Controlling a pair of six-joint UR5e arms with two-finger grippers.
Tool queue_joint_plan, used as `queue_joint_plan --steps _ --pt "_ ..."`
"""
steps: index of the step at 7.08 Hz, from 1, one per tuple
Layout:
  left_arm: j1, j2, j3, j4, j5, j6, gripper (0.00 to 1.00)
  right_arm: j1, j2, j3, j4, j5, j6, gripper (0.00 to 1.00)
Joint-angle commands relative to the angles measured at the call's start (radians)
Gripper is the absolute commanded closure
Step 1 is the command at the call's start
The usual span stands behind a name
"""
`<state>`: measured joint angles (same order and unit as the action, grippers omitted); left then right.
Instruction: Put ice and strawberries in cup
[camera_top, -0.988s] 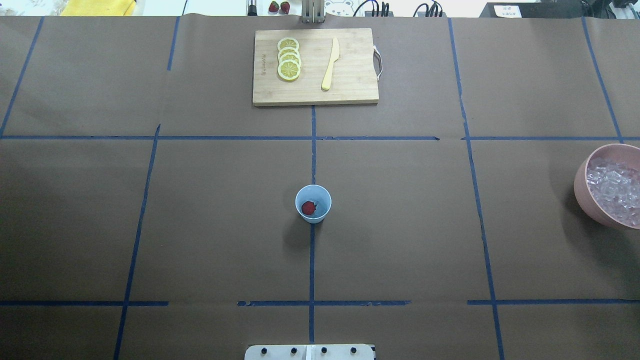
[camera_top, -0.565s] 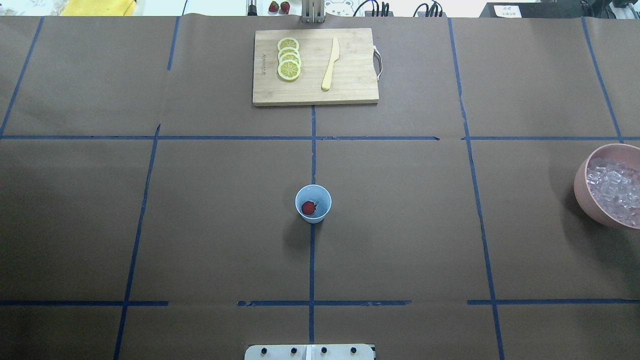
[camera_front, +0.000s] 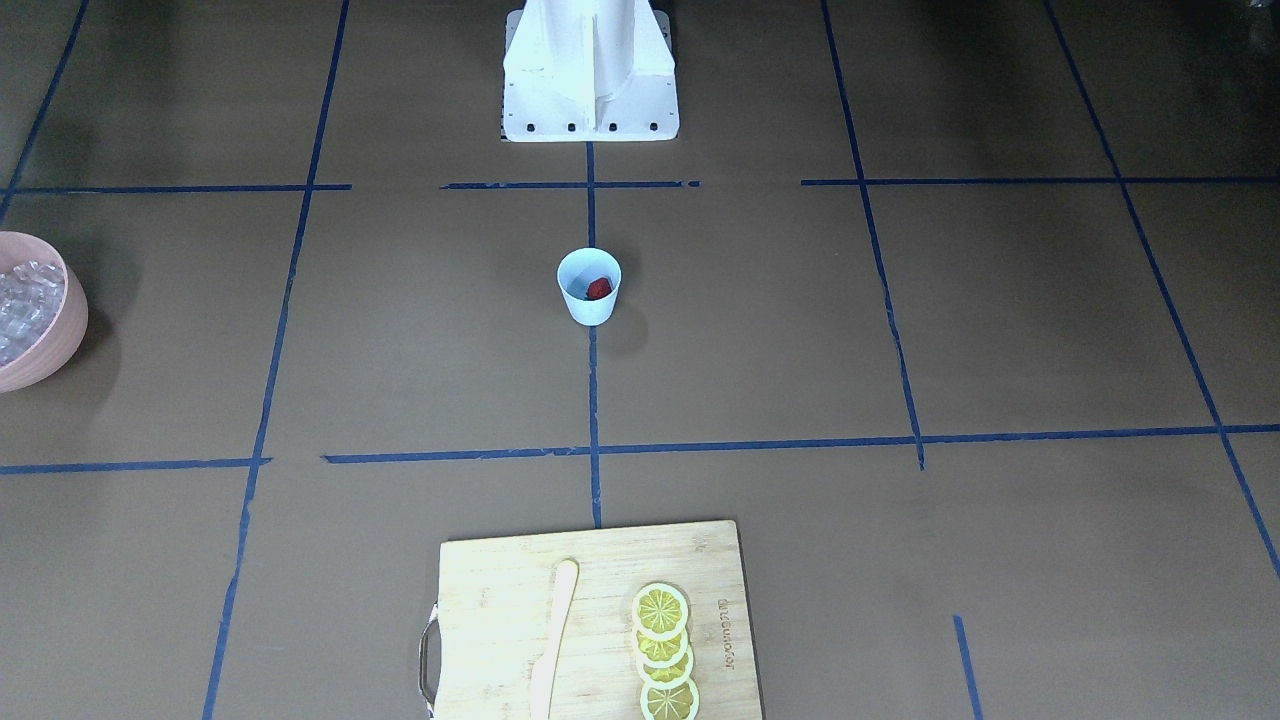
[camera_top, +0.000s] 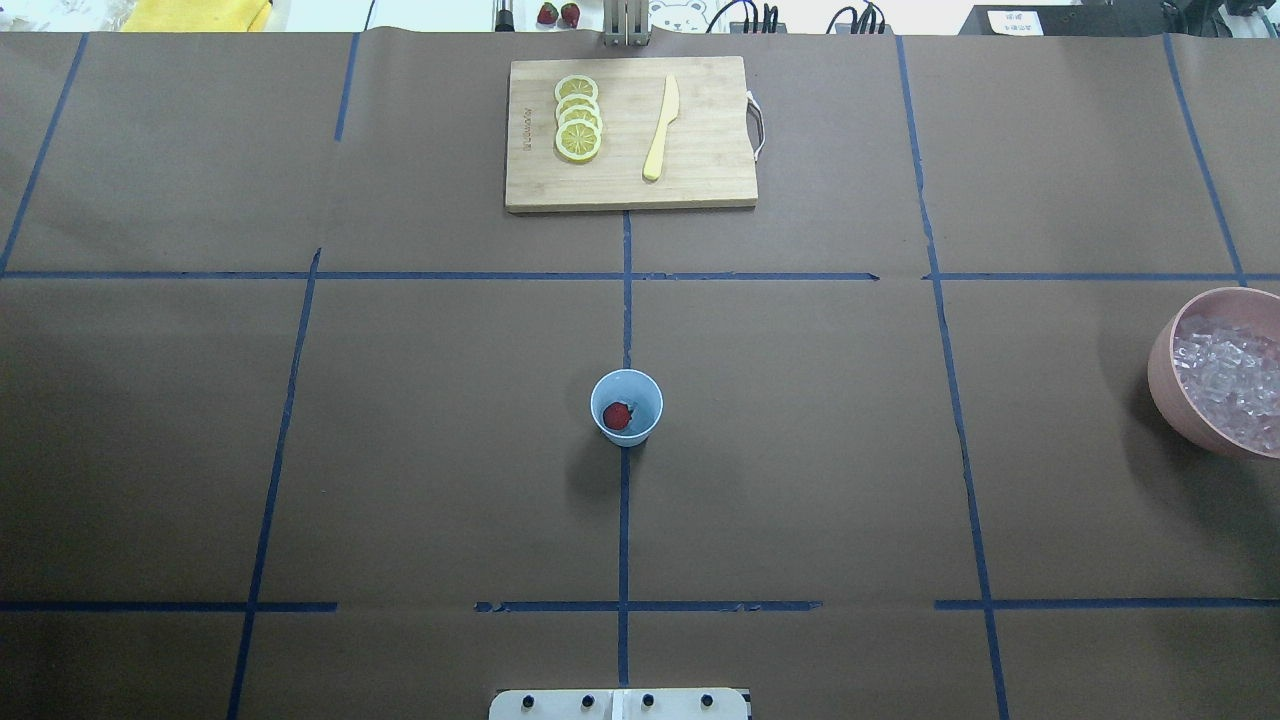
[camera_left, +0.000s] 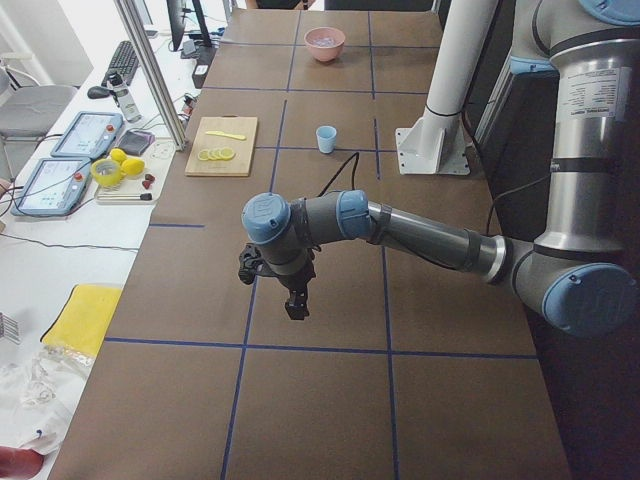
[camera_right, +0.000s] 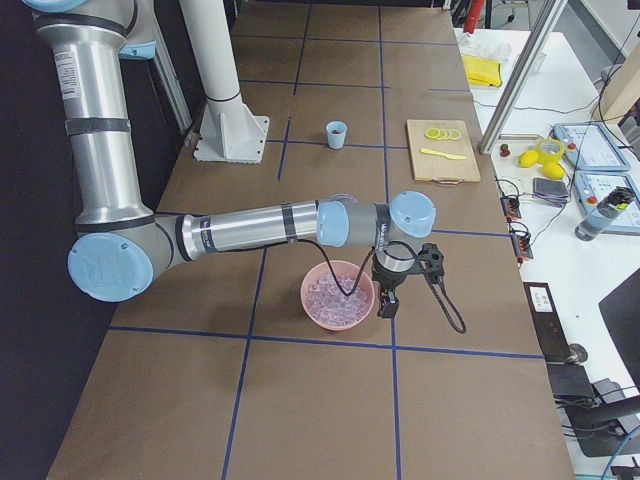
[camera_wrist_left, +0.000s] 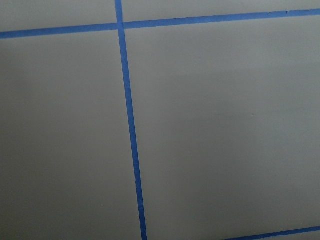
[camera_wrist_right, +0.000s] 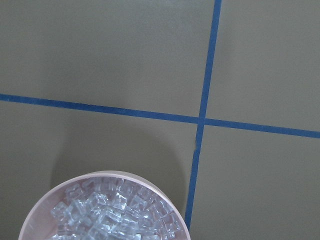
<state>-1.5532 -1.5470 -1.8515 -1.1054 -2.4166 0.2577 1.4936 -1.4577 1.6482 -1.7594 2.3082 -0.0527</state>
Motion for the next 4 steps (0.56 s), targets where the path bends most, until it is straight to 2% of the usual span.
queue_joint_plan --steps 1,4 --pt "0.002 -0.013 0.058 -0.04 -0.001 -0.003 0.0 -0.001 -0.001 0.004 0.001 0.003 0.001 0.0" --pt "0.005 -0.033 0.069 -0.039 0.002 0.003 0.0 -0.003 -0.001 0.011 0.006 0.007 0.001 0.0"
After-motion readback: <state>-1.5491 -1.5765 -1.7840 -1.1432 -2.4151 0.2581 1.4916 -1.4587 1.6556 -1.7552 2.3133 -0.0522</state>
